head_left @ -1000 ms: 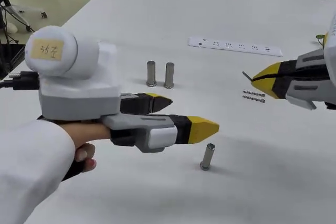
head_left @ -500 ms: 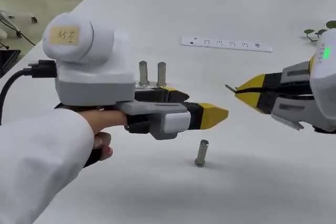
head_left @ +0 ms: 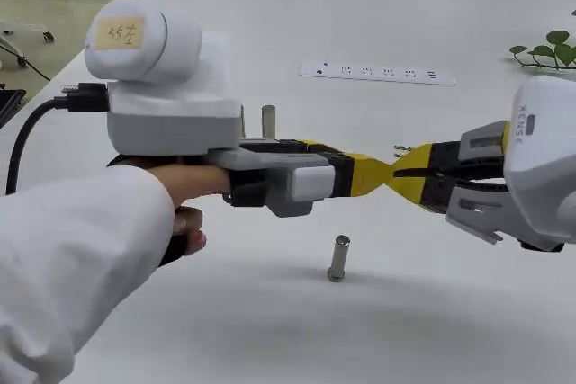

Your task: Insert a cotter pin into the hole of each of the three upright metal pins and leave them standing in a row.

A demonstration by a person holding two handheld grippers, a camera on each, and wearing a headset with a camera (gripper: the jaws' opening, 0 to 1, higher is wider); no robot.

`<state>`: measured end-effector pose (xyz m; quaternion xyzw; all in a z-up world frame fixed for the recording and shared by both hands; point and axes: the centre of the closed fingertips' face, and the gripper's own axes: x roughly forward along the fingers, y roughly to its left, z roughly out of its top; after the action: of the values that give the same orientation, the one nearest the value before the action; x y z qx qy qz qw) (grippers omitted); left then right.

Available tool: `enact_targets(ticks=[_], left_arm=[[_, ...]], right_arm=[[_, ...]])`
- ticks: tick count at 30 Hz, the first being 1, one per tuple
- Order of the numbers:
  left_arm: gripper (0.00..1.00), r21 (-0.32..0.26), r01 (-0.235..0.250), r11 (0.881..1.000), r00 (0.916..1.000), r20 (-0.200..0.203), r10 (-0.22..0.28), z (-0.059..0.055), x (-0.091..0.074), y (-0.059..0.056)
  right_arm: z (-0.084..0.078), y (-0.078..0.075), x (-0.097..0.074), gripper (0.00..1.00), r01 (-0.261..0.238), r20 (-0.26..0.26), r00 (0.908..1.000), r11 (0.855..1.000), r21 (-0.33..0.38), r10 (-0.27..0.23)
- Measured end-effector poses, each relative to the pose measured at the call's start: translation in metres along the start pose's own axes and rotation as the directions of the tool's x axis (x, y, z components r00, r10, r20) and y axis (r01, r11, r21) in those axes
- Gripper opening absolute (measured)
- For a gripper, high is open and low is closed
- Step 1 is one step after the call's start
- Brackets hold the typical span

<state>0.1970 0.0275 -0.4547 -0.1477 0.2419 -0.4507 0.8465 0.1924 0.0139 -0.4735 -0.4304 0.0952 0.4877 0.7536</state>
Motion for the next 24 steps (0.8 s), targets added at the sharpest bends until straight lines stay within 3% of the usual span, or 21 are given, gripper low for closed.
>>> enact_targets(ticks=[24], left_arm=[[0.03, -0.037, 0.035, 0.999, 0.9985, -0.04, -0.037, -0.013, 0.0, -0.004]], right_arm=[[0.008, 0.005, 0.002, 0.0, -0.006, 0.006, 1.0, 0.999, -0.042, 0.006]])
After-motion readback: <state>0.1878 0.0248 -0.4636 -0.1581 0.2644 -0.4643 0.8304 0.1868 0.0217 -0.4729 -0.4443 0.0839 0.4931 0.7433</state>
